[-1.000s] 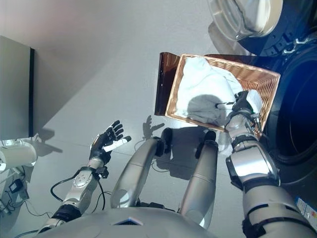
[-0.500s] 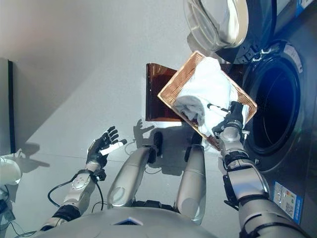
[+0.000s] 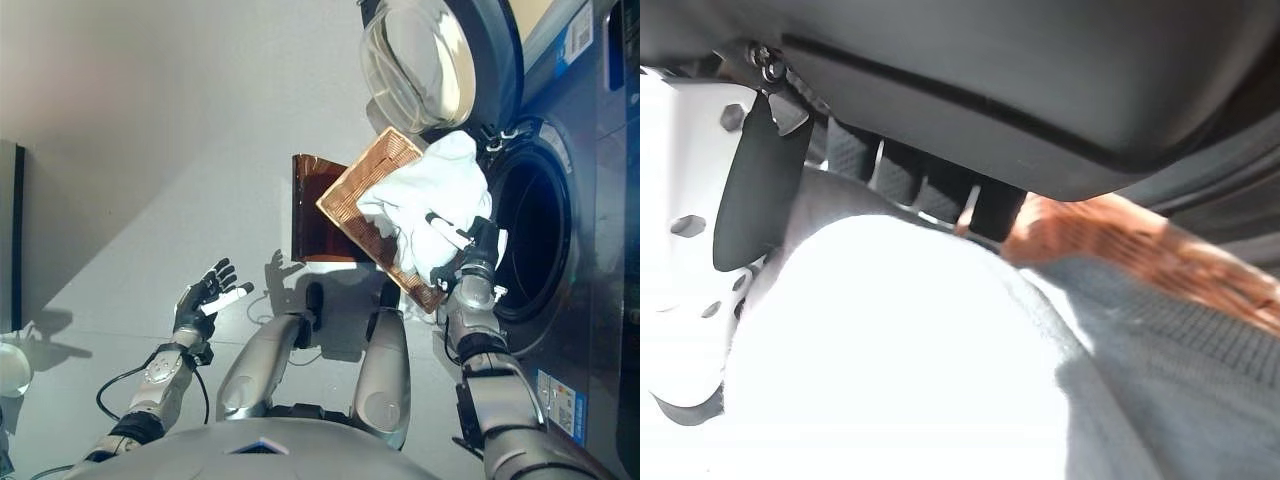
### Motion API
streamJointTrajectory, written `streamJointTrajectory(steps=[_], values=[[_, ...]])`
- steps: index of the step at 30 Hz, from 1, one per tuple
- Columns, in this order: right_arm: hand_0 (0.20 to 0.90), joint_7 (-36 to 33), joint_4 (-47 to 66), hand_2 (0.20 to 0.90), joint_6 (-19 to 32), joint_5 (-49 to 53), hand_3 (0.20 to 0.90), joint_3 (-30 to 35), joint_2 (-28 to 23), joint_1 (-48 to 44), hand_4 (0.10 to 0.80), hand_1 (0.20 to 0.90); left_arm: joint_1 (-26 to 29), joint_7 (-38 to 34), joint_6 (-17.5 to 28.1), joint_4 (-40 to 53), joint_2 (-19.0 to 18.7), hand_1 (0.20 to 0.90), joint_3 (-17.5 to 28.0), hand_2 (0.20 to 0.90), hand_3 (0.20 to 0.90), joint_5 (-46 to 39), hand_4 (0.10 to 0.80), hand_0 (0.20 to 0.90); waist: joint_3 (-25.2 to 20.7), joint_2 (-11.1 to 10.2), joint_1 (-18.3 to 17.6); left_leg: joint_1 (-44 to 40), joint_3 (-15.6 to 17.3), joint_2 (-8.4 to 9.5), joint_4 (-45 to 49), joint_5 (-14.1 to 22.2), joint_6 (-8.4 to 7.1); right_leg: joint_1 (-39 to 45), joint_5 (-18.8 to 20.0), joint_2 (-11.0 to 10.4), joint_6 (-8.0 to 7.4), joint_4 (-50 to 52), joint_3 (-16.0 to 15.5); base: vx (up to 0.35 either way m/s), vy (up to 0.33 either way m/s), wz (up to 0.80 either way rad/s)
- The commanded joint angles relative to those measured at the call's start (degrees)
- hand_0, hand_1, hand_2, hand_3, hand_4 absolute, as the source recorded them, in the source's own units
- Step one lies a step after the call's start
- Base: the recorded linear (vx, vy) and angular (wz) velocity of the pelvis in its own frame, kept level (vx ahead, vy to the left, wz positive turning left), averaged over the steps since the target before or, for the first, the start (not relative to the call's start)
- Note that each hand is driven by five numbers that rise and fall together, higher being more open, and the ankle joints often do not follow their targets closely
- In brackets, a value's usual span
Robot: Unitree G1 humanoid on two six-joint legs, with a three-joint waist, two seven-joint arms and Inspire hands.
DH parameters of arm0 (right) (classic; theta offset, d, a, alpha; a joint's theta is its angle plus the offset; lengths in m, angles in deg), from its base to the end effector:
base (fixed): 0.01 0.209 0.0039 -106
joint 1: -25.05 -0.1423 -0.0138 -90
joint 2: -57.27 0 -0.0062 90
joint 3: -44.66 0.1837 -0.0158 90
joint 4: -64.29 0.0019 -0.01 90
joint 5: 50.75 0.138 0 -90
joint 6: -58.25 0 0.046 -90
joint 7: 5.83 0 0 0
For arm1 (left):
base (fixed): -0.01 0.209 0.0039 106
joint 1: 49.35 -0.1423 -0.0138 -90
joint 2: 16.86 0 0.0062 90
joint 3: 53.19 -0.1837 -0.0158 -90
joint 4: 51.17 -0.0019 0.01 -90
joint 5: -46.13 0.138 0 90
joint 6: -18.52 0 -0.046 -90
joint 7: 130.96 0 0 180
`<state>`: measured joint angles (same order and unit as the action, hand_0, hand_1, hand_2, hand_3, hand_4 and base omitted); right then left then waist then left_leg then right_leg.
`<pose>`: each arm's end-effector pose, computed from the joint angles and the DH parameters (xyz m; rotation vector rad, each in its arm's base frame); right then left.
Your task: Pick up the clothes and place them into the washing machine
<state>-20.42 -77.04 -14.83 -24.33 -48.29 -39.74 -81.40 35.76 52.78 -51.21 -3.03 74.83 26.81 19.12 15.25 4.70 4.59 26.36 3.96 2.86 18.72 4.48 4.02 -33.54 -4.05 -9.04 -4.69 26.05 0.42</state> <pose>0.2248 -0.2601 -0.0120 -0.0268 0.2670 -0.4993 0.1293 0.2072 -0.0714 -0.1401 0.4642 0.0880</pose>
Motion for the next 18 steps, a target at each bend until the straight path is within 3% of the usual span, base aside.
streamJointTrajectory(steps=[1, 4, 9, 18], values=[[0.200, 0.87, 9.83, 0.200, 10.19, 4.32, 0.200, 4.90, 1.18, 2.00, 0.300, 0.200, -0.45, -0.90, 5.11, -0.49, -1.52, 0.900, 2.93, 0.900, 0.900, -1.93, 0.800, 0.900, -4.49, -1.58, -0.87, 1.63, -0.89, 0.19, -3.77, -3.40, -3.37, 2.50, 3.34, 0.00, 1.85, -5.67, -2.72, 0.000, 0.000, 0.00], [0.200, 1.06, 9.27, 0.200, 11.47, 7.44, 0.200, 6.32, 3.04, 2.66, 0.300, 0.200, -0.29, -1.27, 5.25, -0.86, -1.33, 0.900, 2.85, 0.900, 0.900, -1.99, 0.800, 0.900, -4.57, -1.60, -1.02, 1.48, -0.87, 0.24, -3.87, -3.37, -3.32, 2.44, 3.26, -0.05, 1.83, -5.55, -2.70, 0.000, 0.000, 0.00], [0.200, 6.08, 3.82, 0.200, 14.60, 25.16, 0.200, 9.74, 9.11, 0.84, 0.300, 0.200, 0.20, -1.68, 5.56, -1.08, -0.38, 0.900, 1.92, 0.900, 0.900, -2.74, 0.800, 0.900, -4.34, -0.56, -1.05, 2.91, -0.76, 0.58, -2.93, -3.13, -3.23, 0.94, 2.82, -0.05, 2.09, -4.52, -2.36, -0.004, 0.001, 0.01], [0.200, 16.32, -7.95, 0.200, 14.76, 50.97, 0.200, 15.12, 15.48, -2.68, 0.300, 0.200, -0.38, -0.33, 4.99, -1.45, 1.37, 0.900, -0.05, 0.900, 0.900, -4.60, 0.800, 0.900, -4.62, 1.92, 0.15, 3.94, -0.33, 0.96, -2.36, -2.69, -3.20, -0.18, 2.15, -0.14, 2.24, -3.60, -1.99, 0.001, 0.003, 0.00]])
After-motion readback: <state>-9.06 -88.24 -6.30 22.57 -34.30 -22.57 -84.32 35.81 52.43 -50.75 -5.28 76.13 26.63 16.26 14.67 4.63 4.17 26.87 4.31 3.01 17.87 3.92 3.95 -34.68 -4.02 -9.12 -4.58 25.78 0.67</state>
